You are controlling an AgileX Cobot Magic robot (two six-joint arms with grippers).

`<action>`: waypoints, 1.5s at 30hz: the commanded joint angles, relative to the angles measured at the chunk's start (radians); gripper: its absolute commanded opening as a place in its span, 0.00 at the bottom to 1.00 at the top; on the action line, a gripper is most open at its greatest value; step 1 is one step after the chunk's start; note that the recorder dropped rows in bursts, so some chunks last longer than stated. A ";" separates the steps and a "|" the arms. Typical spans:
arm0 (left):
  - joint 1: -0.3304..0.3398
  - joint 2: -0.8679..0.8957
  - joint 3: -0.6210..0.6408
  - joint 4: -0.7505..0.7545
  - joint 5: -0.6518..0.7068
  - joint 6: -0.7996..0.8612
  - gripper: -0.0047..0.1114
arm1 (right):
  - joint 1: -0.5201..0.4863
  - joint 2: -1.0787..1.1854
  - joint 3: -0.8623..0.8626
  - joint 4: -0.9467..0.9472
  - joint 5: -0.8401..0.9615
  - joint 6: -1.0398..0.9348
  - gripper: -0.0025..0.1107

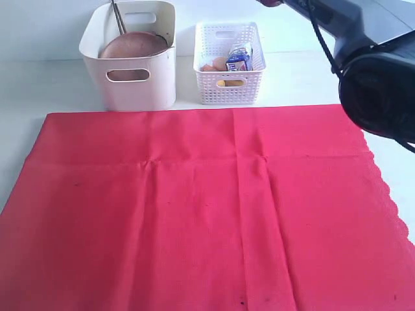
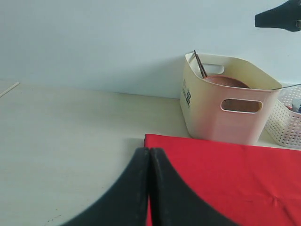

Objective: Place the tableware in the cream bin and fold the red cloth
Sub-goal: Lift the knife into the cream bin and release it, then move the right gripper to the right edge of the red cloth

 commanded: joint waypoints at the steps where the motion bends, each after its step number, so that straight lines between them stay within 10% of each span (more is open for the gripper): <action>1: 0.001 -0.007 0.000 -0.008 0.001 0.000 0.06 | -0.007 -0.030 -0.004 -0.001 0.058 0.019 0.02; 14: 0.001 -0.007 0.000 -0.008 0.001 0.000 0.06 | -0.007 -0.177 -0.004 -0.477 0.470 0.442 0.02; 29: 0.001 -0.007 0.000 -0.008 0.001 0.000 0.06 | -0.005 -0.317 0.019 -0.600 0.744 0.538 0.02; 45: 0.001 -0.007 0.000 -0.008 0.001 0.000 0.06 | -0.113 -0.942 1.245 -0.685 0.130 0.534 0.02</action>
